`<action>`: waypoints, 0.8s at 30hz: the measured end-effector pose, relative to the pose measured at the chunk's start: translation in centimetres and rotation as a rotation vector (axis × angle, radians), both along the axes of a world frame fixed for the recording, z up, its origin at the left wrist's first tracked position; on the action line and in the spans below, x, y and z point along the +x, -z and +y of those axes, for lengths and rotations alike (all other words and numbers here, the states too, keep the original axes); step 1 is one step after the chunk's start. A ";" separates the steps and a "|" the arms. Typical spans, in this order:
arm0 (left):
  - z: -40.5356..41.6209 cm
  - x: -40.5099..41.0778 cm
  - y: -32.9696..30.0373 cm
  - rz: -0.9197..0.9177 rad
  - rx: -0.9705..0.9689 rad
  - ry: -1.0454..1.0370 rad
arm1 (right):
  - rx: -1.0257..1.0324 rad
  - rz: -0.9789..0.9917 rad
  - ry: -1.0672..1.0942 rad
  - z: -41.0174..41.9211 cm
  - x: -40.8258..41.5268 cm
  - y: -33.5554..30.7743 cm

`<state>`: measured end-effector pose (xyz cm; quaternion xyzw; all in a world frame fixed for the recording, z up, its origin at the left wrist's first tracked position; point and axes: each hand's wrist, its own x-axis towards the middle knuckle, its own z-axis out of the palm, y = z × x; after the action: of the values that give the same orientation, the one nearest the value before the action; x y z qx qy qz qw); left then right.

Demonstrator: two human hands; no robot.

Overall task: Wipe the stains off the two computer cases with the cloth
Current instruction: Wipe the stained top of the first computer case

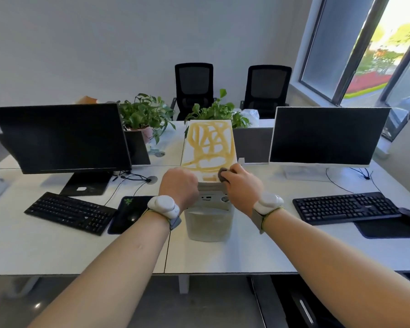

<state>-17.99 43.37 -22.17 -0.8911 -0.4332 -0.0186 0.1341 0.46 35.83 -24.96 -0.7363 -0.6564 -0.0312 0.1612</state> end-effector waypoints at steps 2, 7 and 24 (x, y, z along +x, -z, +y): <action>-0.3 0.6 -0.2 0.026 0.007 -0.009 | -0.008 -0.023 -0.019 -0.2 0.7 -0.4; 0.5 0.6 -0.9 0.064 0.031 0.059 | 0.044 0.069 0.050 0.0 1.6 -2.2; 3.1 -2.4 2.7 -0.356 0.030 0.276 | -0.043 0.091 0.248 1.6 -2.3 -1.7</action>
<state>-20.38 46.44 -24.82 -0.9226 -0.3235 -0.2000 0.0649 -1.83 37.42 -23.25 -0.8158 -0.5528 -0.0036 0.1700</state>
